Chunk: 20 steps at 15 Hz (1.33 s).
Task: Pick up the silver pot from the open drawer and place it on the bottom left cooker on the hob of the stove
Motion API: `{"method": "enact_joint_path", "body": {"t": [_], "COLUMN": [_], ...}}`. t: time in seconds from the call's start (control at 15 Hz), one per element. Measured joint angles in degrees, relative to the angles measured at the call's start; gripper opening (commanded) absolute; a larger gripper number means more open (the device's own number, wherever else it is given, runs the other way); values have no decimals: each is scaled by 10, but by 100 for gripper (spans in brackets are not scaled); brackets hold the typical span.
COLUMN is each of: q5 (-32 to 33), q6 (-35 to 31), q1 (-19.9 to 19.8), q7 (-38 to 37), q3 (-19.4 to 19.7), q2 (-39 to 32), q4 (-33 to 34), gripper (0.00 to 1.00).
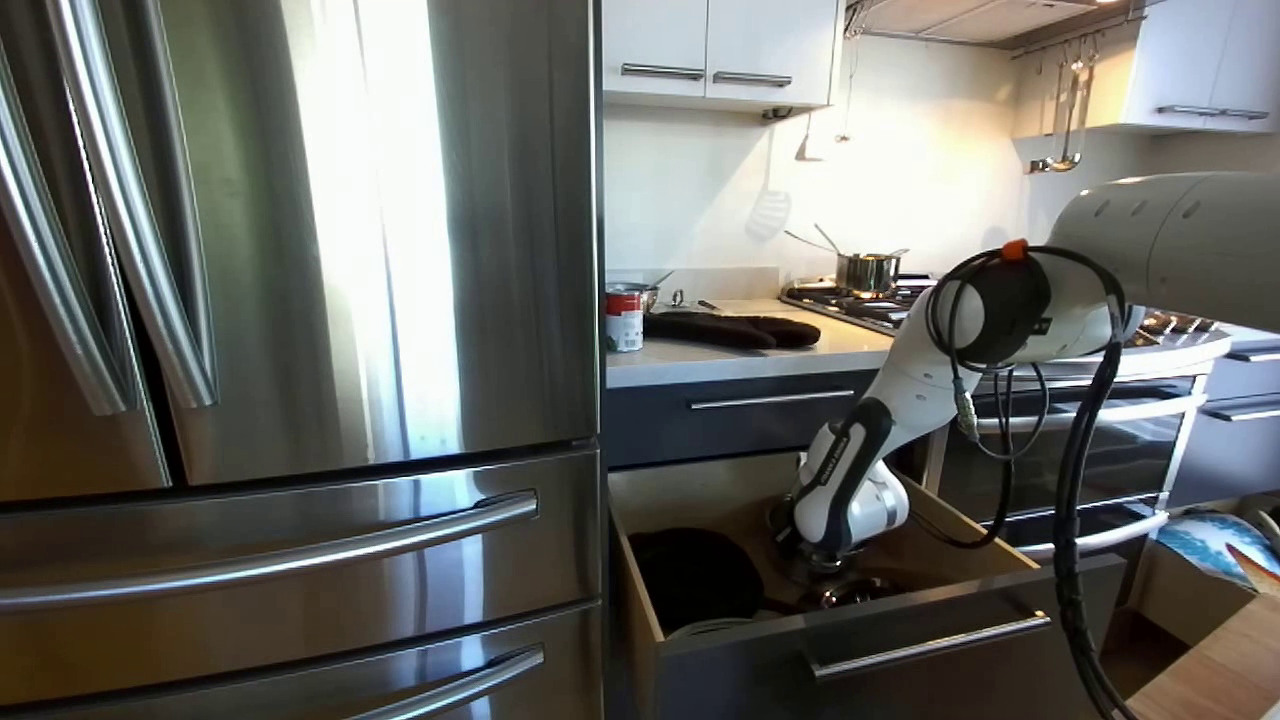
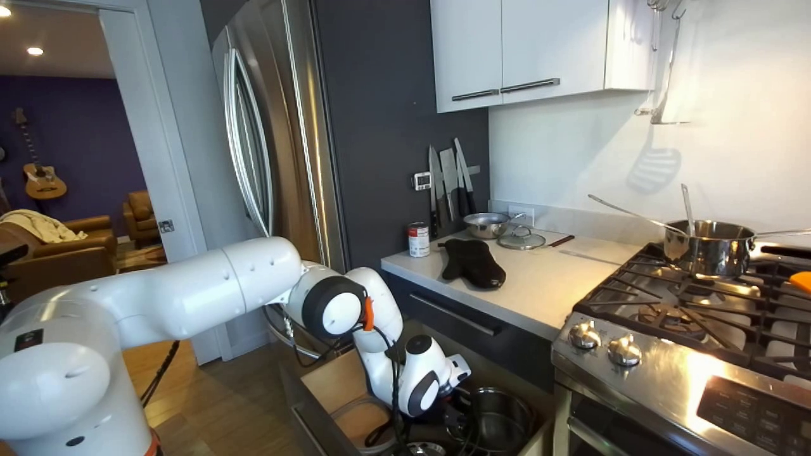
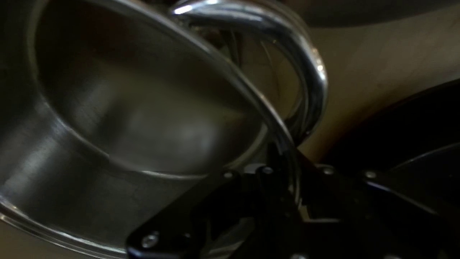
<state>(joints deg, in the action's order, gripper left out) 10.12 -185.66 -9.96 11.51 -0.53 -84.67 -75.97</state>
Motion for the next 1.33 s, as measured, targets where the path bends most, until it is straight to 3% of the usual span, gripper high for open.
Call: {"method": "enact_joint_path", "body": {"t": [0.4, 1.33], "q5": [-6, -30], "q6": [0, -1], "q1": [17, 100], "q7": [-4, -60], "q3": [20, 94], "q2": [26, 133], "q4": [-28, -175], "gripper": [2, 2]}}
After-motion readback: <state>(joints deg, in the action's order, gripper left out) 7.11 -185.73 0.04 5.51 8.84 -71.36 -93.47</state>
